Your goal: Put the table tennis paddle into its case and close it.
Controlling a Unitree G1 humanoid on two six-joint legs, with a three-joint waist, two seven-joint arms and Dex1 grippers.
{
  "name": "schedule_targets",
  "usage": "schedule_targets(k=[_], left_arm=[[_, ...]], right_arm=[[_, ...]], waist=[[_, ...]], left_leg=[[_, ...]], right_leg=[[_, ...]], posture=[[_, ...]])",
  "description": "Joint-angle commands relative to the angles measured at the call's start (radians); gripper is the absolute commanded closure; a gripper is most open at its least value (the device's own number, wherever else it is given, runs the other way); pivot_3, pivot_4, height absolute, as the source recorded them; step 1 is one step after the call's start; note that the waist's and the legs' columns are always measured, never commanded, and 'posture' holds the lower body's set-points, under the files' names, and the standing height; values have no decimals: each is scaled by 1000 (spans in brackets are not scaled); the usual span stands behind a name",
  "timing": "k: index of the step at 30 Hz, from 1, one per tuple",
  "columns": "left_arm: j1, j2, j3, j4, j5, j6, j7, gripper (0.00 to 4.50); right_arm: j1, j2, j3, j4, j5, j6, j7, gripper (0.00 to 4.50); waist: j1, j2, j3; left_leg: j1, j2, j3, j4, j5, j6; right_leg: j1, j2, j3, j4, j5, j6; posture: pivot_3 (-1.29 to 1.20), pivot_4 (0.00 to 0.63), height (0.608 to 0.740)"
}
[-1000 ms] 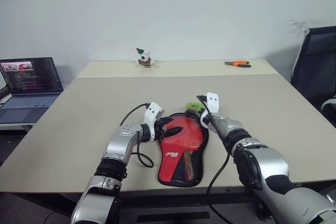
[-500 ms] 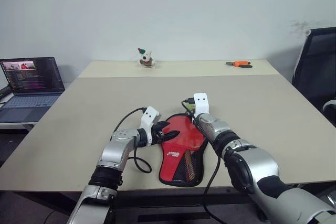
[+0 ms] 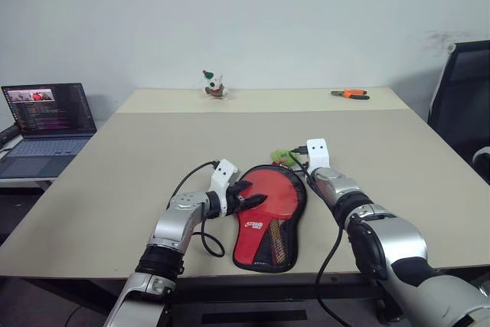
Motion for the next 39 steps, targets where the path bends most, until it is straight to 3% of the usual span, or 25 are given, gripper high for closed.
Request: schedule_targets(k=[1, 11, 14, 20, 31, 39], left_arm=[[-35, -4, -3, 16, -6, -25, -4, 947], [-54, -3, 6, 55, -12, -45, 2, 947], [-52, 1, 8, 56, -10, -48, 7, 947], [-30, 15, 15, 22, -12, -37, 19, 947], [39, 61, 32, -102, -22, 19, 50, 947], [88, 91, 49, -189, -37, 67, 87, 947]], right_arm=[[7, -40, 7, -32, -9, 15, 11, 4491], [-7, -68, -88, -58, 89, 1, 47, 4491], [-19, -60, -134, -50, 135, 0, 38, 3886], [-47, -13, -193, -26, 185, 2, -4, 1837], [-91, 101, -221, 2, 188, -24, -43, 1837], [-109, 116, -205, 11, 159, -56, -52, 1837]], waist=[[1, 0, 0], [0, 0, 0], [-1, 0, 0], [-3, 0, 0], [-4, 0, 0], [-2, 0, 0]], left_leg=[[0, 0, 0, 0, 0, 0], [0, 0, 0, 0, 0, 0], [0, 0, 1, 0, 0, 0], [0, 0, 1, -1, 0, 0], [0, 1, 1, -2, 0, 0], [0, 0, 1, -2, 0, 0]], right_leg=[[0, 0, 0, 0, 0, 0], [0, 0, 0, 0, 0, 0], [0, 0, 0, 0, 0, 0], [-1, 0, 1, -1, 0, 0], [-1, 0, 1, -1, 0, 0], [-1, 0, 1, -1, 0, 0]], posture=[[0, 150, 740], [0, 150, 740], [0, 150, 740], [0, 150, 740], [0, 150, 740], [0, 150, 740]])
